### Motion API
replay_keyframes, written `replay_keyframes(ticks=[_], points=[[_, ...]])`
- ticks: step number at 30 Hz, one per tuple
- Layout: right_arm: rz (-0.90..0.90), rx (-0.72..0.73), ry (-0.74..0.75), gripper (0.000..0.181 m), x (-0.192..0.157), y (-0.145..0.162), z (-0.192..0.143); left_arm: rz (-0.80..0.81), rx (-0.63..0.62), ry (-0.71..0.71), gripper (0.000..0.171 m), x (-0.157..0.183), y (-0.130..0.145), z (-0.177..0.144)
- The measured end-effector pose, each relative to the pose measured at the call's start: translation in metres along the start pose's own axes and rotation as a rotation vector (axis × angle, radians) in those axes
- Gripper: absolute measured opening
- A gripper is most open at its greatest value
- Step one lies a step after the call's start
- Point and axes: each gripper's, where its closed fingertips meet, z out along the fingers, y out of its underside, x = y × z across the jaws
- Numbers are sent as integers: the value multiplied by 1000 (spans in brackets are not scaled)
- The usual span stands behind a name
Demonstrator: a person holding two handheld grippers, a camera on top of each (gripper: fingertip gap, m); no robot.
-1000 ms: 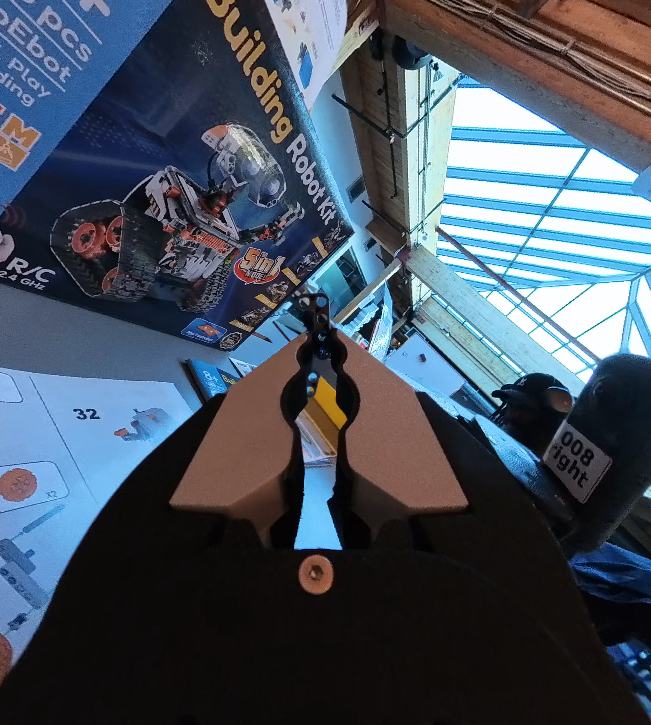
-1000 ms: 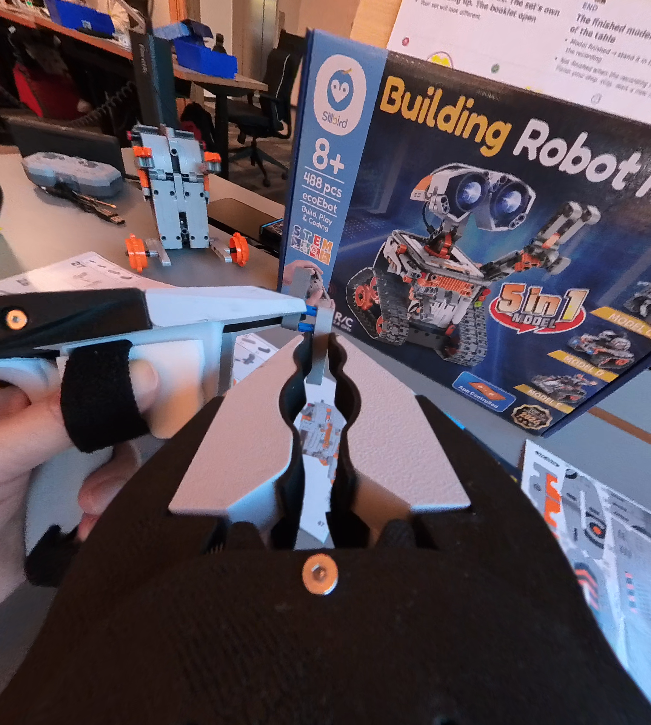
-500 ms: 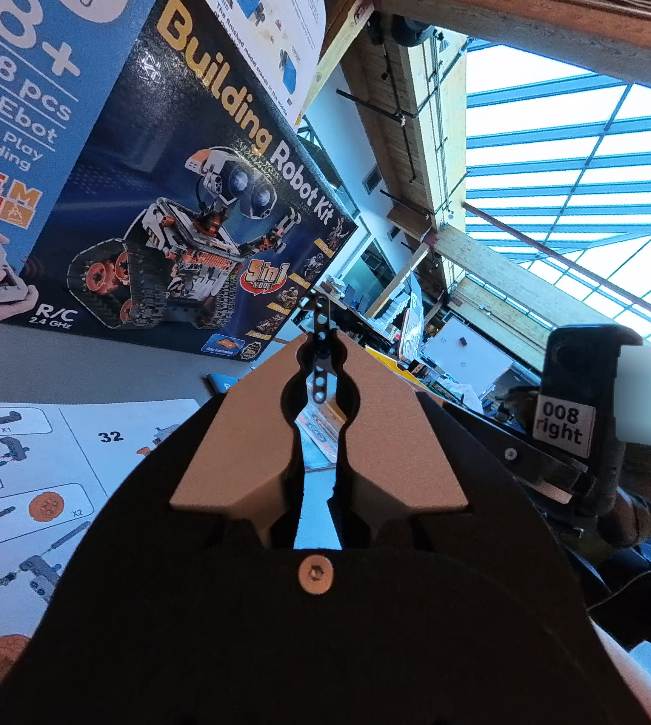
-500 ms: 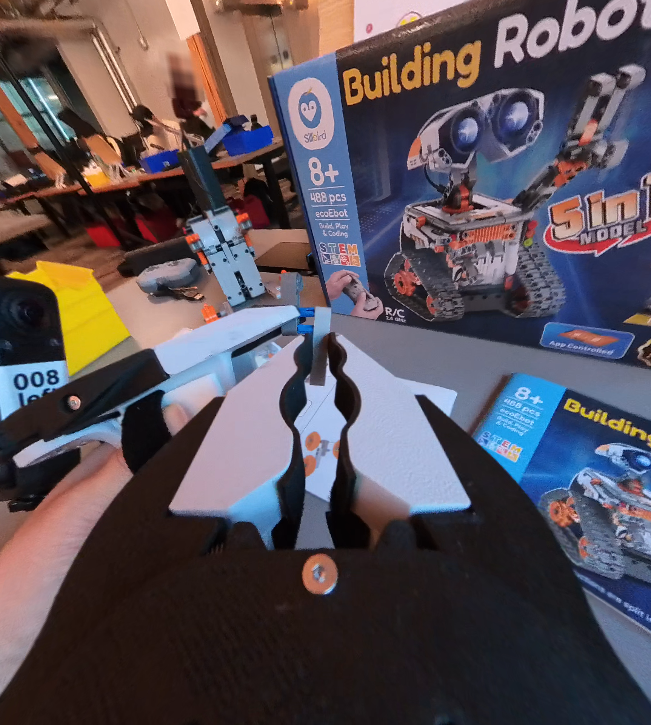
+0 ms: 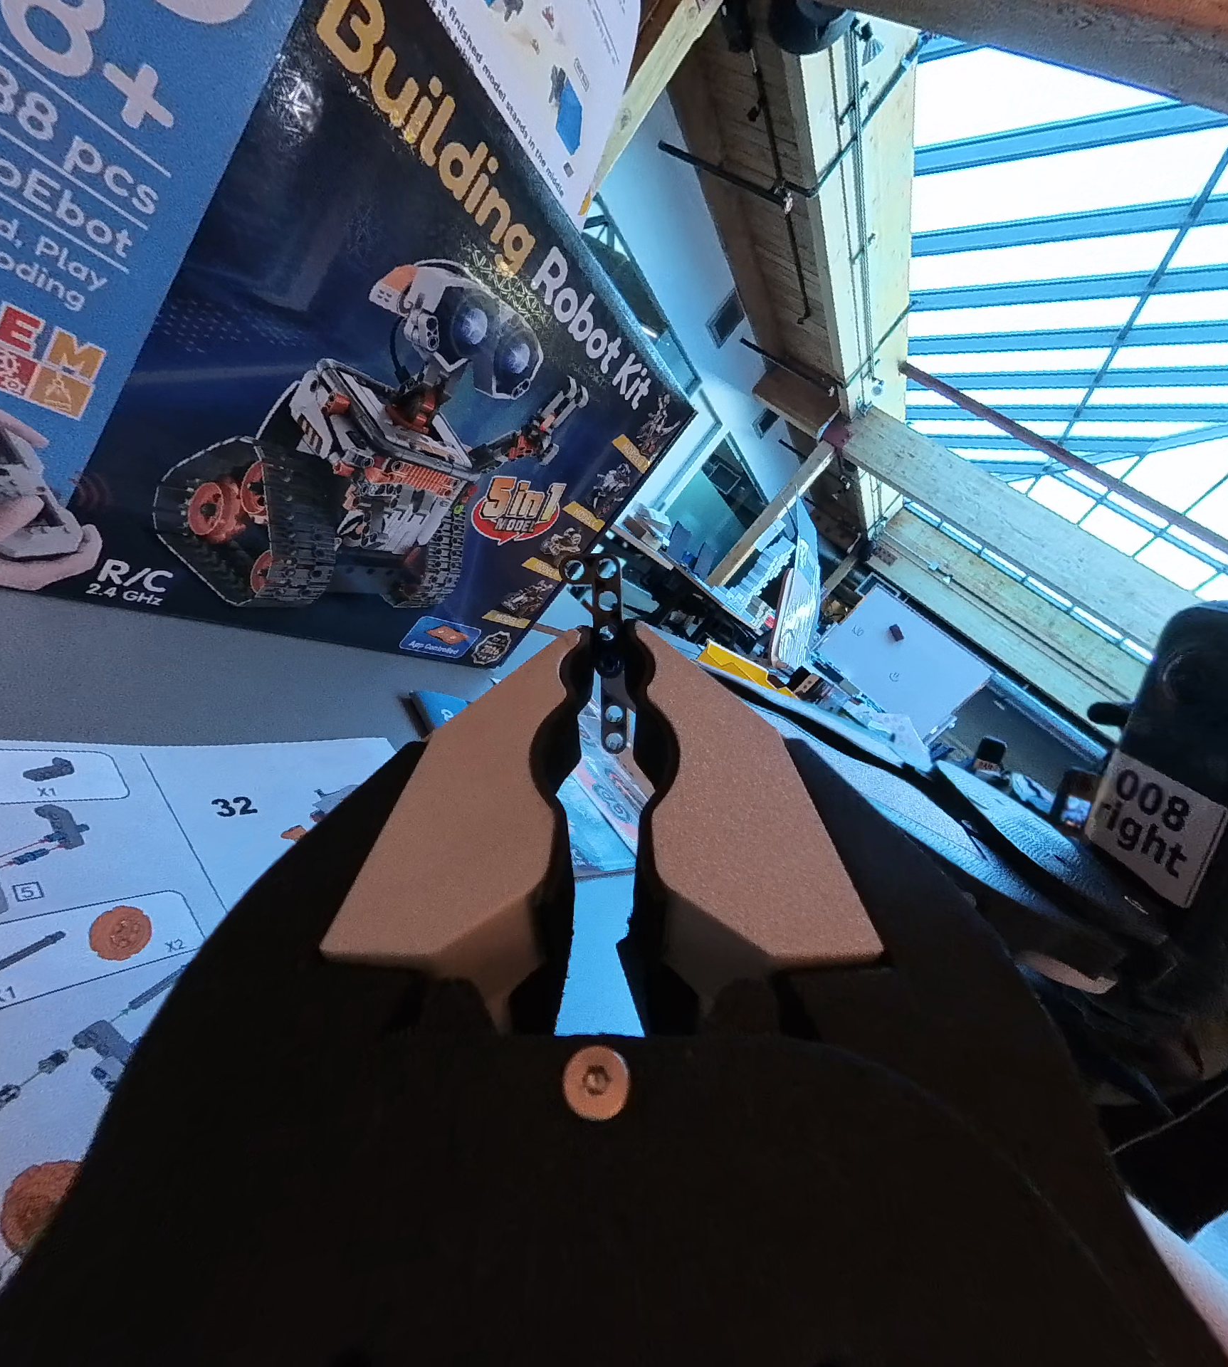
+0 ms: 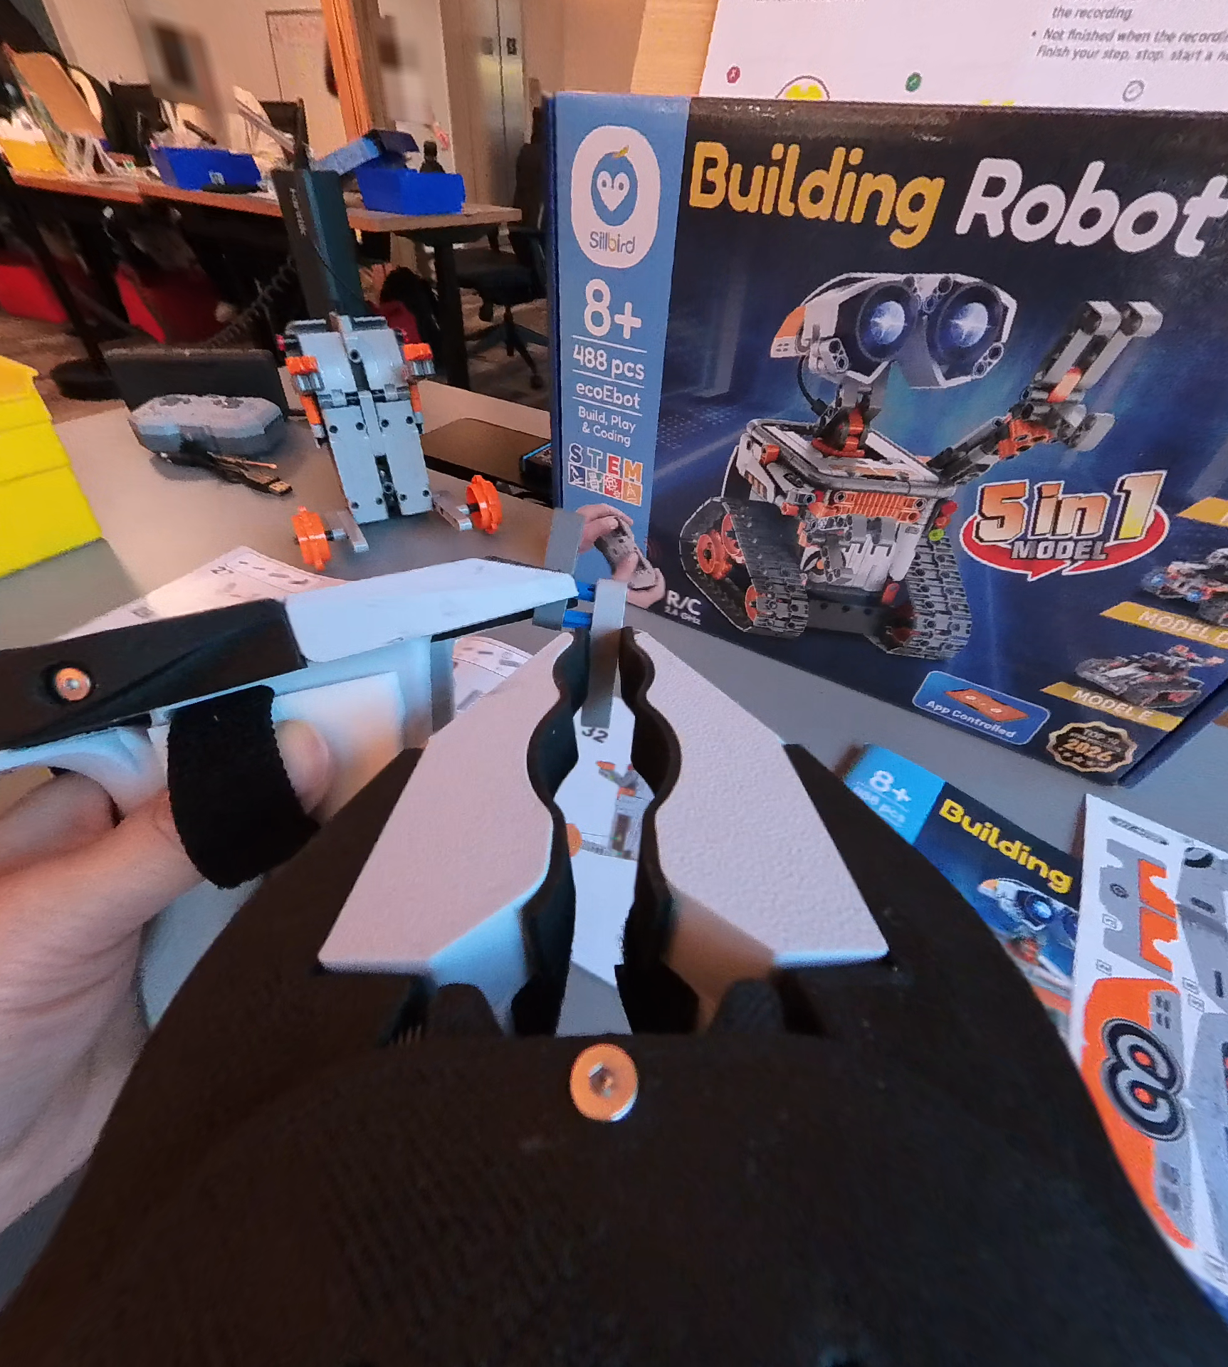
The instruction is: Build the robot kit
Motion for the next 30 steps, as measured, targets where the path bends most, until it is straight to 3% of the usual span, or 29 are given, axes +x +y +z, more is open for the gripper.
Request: replay_keyframes(ticks=[9,18,22,24,30], points=[[197,26,-113,6,1,3,0,-82,1,49,4,2,1,2],[-36,17,-70,6,1,4,-2,-54,-44,46,4,2,5,2],[-182,23,-29,6,2,3,-4,-171,-40,80,4,3,5,0],[-125,21,-44,6,0,5,-3,-205,-24,81,4,1,5,-1],[234,32,-144,6,2,2,-5,-62,-33,63,4,6,3,3]])
